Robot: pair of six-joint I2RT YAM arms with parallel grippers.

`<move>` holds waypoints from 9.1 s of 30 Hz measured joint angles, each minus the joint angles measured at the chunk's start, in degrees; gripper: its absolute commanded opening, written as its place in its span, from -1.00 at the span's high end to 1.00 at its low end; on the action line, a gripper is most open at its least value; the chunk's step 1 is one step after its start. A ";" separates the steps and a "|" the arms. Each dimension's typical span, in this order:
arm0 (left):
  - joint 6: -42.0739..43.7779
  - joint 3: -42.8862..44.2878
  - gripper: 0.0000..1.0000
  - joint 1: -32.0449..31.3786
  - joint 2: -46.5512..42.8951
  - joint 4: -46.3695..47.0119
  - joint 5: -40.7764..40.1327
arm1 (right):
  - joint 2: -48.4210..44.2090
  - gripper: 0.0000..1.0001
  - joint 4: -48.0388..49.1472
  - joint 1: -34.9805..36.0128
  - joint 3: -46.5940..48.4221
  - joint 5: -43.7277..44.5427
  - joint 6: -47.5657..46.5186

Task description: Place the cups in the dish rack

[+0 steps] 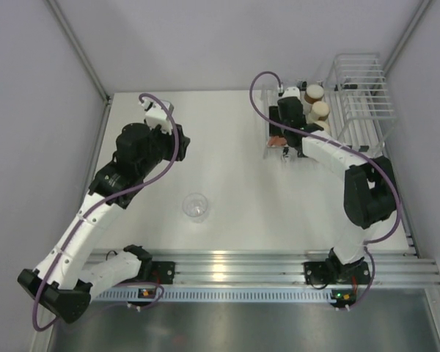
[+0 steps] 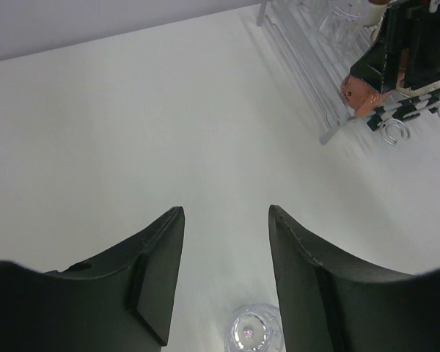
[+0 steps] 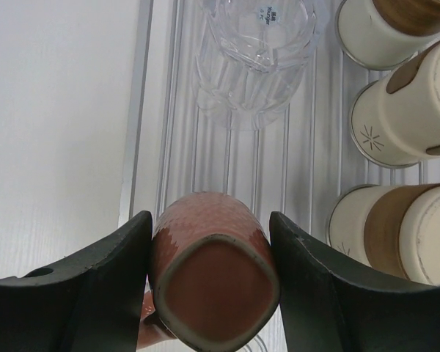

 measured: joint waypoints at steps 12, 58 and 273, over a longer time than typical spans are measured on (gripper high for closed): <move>1.11 0.00 -0.12 0.00 -0.98 -0.02 -1.68 | 6.60 1.00 0.02 -0.15 7.50 3.04 -1.42; 1.53 0.00 -0.22 0.00 -1.01 -0.02 -2.05 | 10.56 -0.52 2.27 -0.87 7.65 4.02 -0.83; -23.15 -13.51 -0.76 -15.39 12.28 51.34 26.38 | -48.50 1.00 47.34 -6.14 -34.05 -38.45 34.93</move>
